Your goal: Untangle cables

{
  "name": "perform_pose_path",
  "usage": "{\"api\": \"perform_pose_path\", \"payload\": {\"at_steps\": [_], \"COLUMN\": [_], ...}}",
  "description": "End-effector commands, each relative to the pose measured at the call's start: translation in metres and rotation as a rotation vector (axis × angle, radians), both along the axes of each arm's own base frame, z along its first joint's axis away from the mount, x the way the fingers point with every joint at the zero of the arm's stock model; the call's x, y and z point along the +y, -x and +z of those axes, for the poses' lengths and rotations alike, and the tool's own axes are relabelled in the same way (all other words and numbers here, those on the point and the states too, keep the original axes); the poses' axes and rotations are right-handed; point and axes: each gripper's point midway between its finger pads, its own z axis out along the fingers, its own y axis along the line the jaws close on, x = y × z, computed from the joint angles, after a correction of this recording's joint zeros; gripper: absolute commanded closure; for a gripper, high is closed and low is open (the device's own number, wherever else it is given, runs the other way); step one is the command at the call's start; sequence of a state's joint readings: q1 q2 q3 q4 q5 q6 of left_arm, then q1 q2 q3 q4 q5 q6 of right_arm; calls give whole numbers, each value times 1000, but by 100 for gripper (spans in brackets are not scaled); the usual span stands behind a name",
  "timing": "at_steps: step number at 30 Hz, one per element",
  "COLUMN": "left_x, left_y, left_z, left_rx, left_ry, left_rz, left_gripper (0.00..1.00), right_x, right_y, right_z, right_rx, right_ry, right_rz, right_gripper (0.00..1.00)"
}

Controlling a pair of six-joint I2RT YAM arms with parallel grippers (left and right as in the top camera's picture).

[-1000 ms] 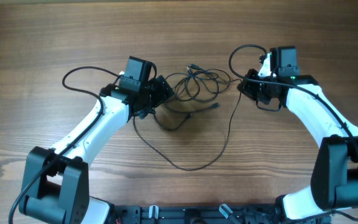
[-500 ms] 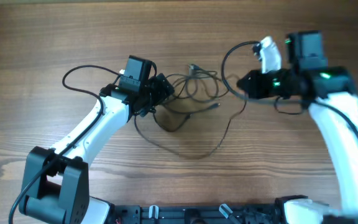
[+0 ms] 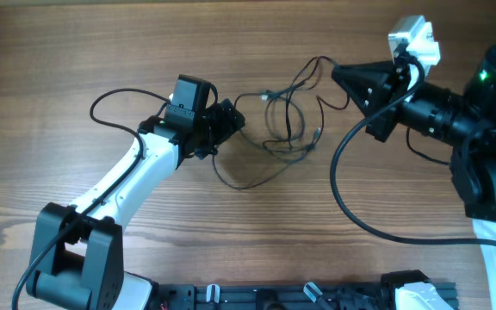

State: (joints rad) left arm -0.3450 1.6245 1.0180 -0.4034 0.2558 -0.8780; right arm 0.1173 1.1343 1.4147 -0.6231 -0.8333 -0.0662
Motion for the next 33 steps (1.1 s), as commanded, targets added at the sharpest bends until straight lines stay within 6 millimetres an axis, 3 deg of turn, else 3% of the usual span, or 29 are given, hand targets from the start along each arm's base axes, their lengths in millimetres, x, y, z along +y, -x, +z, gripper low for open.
{"api": "perform_pose_path", "payload": {"at_steps": [1, 6, 9, 12, 15, 17, 19, 23, 30, 33], "left_x": [-2, 5, -8, -25, -28, -32, -38, -32, -59, -60], "left_y": [-1, -8, -9, -11, -11, -9, -6, -9, -2, -2], "left_z": [-2, 8, 29, 64, 69, 68, 65, 35, -4, -10], "left_rx": [-32, -105, -126, -206, -215, -211, -199, -98, 22, 29], "left_ry": [-16, -17, 166, 375, 403, 403, 390, 255, 255, 251], "left_rz": [-71, -153, -216, -325, -337, -346, -349, -183, -142, -143], "left_gripper": [13, 9, 9, 7, 4, 5, 14, 15, 17, 37], "right_x": [7, 8, 8, 8, 7, 7, 7, 7, 7, 7], "right_y": [4, -1, -1, -1, -2, -2, -2, -2, -1, -1], "right_z": [-10, -27, -26, -26, -26, -26, -26, -26, -27, -27], "right_rx": [62, 142, 139, 137, 137, 137, 139, 150, 163, 166], "right_ry": [-9, -2, -2, 0, 1, 1, 0, -7, -14, -14], "right_rz": [60, 60, 60, 59, 57, 57, 57, 54, 50, 49], "right_gripper": [96, 96, 95, 96, 96, 96, 96, 96, 96, 96]}}
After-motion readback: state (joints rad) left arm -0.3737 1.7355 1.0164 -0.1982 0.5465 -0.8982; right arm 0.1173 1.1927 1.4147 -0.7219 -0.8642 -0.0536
